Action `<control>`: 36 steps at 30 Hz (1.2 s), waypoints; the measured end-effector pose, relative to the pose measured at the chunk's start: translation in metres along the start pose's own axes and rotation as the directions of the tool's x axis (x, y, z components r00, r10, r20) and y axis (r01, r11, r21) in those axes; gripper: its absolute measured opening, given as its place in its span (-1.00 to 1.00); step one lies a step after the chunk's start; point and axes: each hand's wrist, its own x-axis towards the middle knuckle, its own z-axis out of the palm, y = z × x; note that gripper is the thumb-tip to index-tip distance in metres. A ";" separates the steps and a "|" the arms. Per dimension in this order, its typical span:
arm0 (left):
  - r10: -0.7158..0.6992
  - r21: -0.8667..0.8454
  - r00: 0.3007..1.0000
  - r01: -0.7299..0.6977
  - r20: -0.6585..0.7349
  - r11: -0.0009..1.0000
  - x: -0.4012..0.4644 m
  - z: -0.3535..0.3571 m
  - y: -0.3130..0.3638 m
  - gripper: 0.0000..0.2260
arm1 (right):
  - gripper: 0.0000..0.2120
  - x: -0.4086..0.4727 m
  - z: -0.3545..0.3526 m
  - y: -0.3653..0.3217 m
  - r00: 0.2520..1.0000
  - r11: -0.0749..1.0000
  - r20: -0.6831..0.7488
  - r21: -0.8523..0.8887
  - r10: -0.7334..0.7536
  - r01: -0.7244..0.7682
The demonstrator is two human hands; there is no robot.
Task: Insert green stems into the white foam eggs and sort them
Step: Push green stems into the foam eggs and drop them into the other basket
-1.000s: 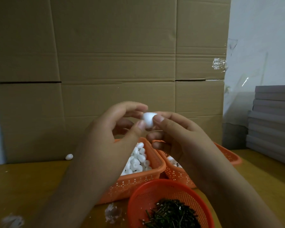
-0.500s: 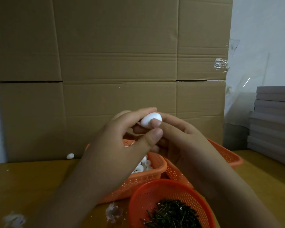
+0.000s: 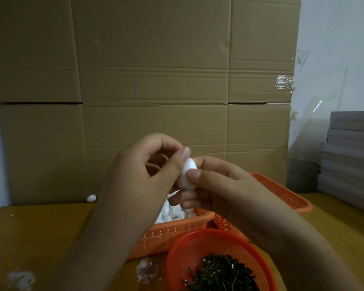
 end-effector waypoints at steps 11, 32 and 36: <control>0.080 0.058 0.976 -0.094 0.202 0.994 -0.002 0.009 -0.003 -0.80 | -0.60 0.005 0.001 0.004 0.993 0.968 -0.096 0.235 -0.066 0.087; 0.068 0.068 0.985 -0.079 0.157 0.995 0.001 0.003 -0.005 -0.69 | -0.63 0.007 -0.005 0.005 0.990 0.976 -0.136 0.203 -0.046 0.073; 0.073 -0.013 0.996 -0.073 0.045 0.997 0.003 0.000 -0.005 -0.81 | -0.59 0.007 -0.005 0.004 0.991 0.968 -0.133 0.244 -0.035 0.067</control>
